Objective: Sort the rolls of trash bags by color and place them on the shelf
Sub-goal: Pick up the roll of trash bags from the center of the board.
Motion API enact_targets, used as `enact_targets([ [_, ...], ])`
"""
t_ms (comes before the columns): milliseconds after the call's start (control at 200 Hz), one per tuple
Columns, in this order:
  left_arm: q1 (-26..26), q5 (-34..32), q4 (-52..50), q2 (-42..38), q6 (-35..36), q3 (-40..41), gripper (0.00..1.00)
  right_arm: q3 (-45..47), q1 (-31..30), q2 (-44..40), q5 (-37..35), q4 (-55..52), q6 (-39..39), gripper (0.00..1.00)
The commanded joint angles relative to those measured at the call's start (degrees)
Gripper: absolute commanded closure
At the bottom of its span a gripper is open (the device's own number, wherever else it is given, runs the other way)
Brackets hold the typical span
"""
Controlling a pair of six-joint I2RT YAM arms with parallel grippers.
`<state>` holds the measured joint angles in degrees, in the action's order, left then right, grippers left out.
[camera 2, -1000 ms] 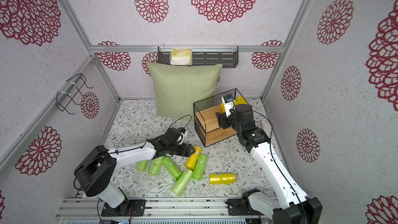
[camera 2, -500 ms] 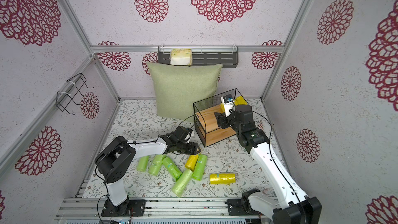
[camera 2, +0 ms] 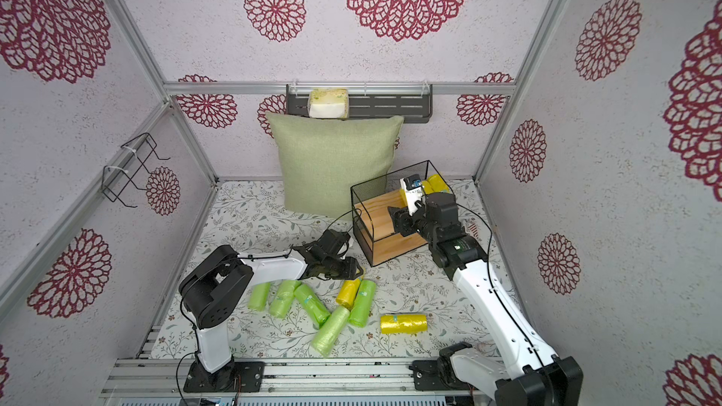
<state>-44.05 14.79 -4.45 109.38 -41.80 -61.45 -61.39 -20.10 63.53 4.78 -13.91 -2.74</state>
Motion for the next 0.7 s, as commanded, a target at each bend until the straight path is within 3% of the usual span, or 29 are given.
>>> enact_targets([
  [0, 0.99, -2.96, 4.26, -4.29, -1.38, 2.57, 0.63, -0.40, -0.38, -2.24, 0.76, 1.95, 1.76, 0.27],
  [370, 10.60, -8.03, 14.73, -24.02, -7.43, 11.66, 0.76, 0.07, -1.89, -4.65, 5.61, 7.09, 8.74, 0.27],
  [590, 12.98, -14.06, 16.77, -34.98, -8.02, 11.62, 0.78, 0.03, -10.13, -2.26, 9.39, 14.43, 13.71, 0.26],
  [695, 13.04, -14.96, 18.29, -38.00, -8.50, 11.01, 0.79, 1.36, -12.99, -0.33, 14.49, 21.25, 17.34, 0.25],
])
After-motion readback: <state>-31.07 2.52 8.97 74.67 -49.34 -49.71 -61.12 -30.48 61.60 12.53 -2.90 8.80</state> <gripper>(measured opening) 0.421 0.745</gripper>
